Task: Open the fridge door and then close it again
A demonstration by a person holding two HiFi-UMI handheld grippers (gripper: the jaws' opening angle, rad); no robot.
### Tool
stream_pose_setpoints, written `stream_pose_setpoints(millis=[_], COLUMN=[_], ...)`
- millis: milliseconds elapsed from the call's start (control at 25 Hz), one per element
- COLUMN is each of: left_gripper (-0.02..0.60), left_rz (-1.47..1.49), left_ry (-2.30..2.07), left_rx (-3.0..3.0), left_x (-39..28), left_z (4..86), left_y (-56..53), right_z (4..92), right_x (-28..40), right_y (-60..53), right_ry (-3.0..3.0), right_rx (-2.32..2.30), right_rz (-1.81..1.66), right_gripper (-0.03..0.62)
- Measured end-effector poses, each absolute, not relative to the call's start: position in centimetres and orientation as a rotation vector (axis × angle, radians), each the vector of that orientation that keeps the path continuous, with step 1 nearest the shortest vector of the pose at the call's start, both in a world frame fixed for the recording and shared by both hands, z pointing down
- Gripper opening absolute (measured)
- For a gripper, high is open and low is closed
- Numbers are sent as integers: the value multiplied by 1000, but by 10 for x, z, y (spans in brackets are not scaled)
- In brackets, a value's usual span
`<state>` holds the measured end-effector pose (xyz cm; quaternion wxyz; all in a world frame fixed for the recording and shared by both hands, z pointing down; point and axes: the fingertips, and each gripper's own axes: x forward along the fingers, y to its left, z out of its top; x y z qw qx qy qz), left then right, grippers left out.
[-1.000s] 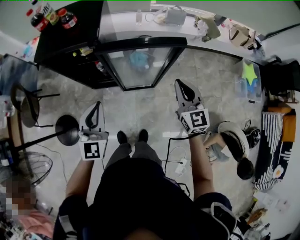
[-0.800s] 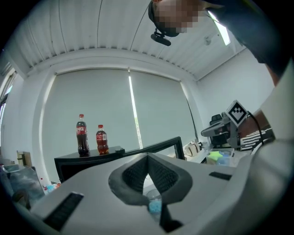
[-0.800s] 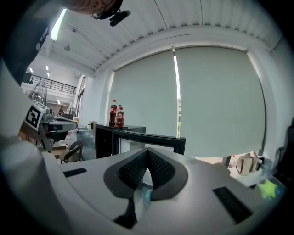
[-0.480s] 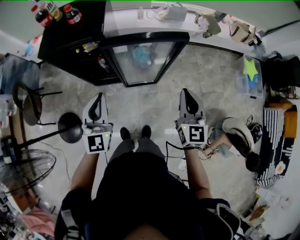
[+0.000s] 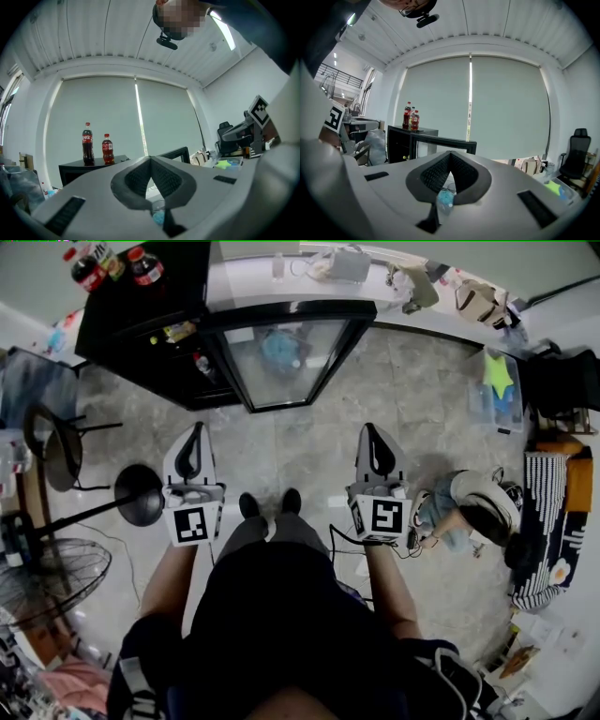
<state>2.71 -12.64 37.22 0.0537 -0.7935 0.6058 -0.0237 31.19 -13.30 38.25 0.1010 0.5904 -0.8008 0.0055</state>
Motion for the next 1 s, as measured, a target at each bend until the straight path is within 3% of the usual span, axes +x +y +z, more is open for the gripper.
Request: stream_pose_setpoints(millis=[280,360,520,640,840,1000], left_gripper=[21,21,21,21,22,22], left_rz=[-80,-88,-105,-124,-130,-136], left_ry=[1843,1840,1840,1835,1810,1765], left_rx=[-2413,-2413,-2413,-2415,-2434,-2467], left_x=[27,27,28,28,25,15], left_z=[371,371,371,372,373,375], left_y=[-124,-125,-124,-123,-119,-117], right_z=[386,389,389,392,400,405], right_x=[316,319,327,325,322,317], right_y=[-147,-156,-177,-192,-219,-241], right_ry=[-2397,-2410,-2452,-2497,-2548,-2554], right_rx=[1702,1671,1638,1585,1503,1450], right_rz=[19,47,26,27,24,-5], right_gripper=[26,113,120,195,263,279])
